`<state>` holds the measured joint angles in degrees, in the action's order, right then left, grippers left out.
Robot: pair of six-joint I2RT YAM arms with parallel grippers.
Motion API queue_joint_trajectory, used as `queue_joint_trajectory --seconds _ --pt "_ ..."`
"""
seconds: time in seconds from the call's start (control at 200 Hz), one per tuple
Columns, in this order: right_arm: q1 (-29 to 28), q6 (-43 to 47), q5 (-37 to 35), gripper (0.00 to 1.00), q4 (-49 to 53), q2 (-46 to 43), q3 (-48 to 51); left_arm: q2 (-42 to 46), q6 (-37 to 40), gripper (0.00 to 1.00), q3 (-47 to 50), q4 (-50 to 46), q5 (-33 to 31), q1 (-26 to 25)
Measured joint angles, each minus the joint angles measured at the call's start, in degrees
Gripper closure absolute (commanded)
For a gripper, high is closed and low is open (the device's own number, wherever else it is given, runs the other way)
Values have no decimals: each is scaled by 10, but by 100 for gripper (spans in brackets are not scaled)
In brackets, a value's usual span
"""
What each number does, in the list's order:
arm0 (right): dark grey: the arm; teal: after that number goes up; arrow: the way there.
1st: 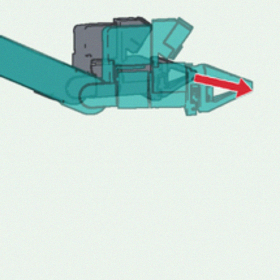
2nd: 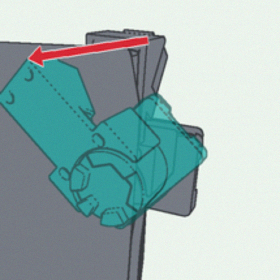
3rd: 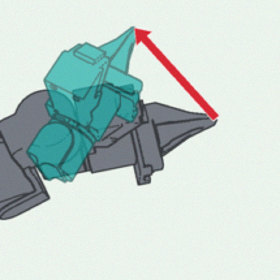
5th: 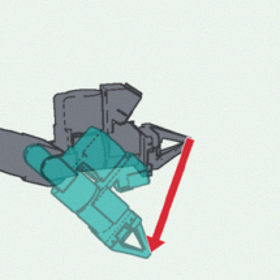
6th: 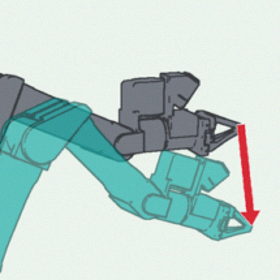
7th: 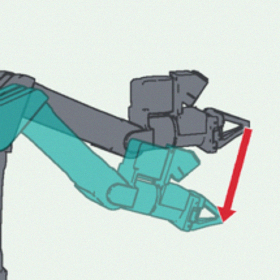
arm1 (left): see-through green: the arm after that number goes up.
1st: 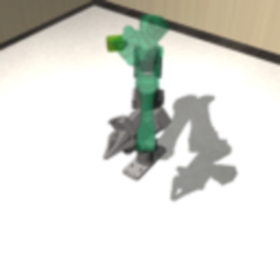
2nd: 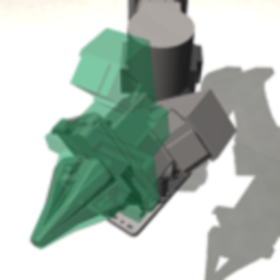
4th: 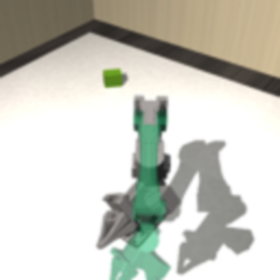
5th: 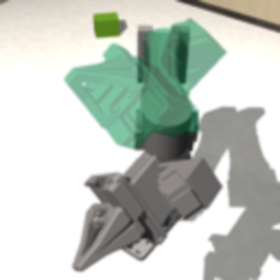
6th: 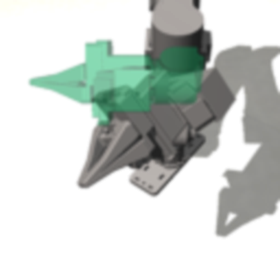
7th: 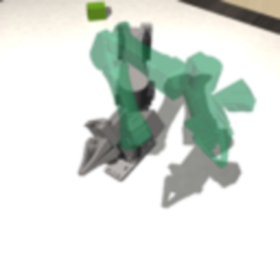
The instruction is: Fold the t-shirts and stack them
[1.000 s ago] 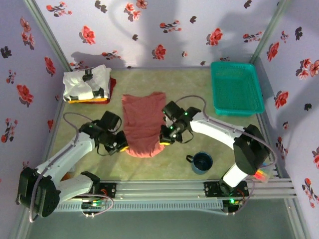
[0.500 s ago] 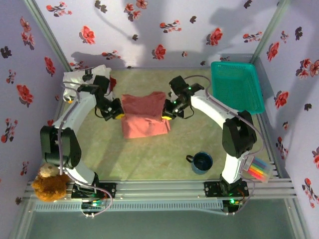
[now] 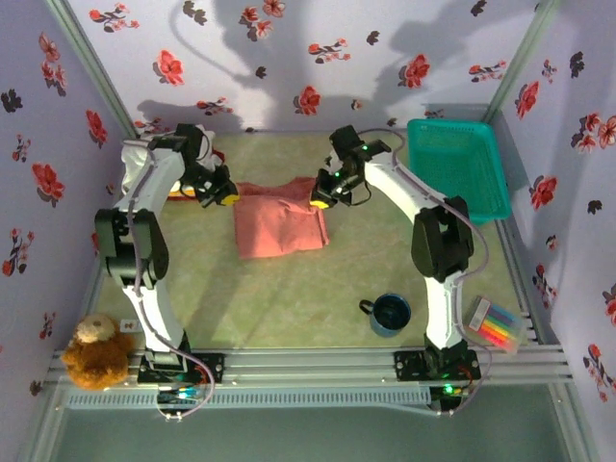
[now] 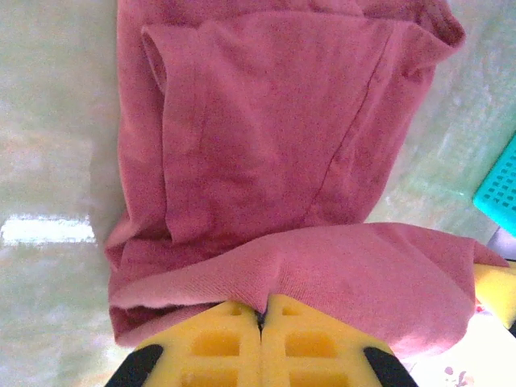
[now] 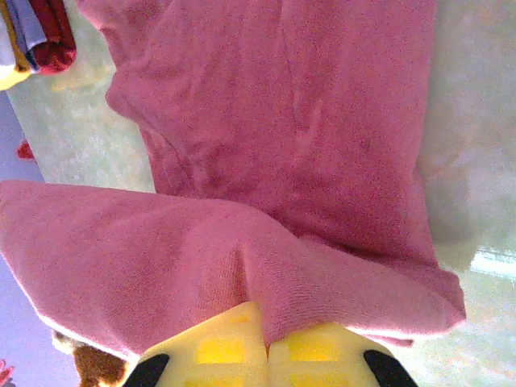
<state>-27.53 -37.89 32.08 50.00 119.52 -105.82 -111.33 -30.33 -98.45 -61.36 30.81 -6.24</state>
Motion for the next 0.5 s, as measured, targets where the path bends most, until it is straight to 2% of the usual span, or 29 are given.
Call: queue_joint_trajectory --seconds 0.5 --pt "37 -16 20 99 19 182 -210 -182 9 100 -148 -14 40 29"
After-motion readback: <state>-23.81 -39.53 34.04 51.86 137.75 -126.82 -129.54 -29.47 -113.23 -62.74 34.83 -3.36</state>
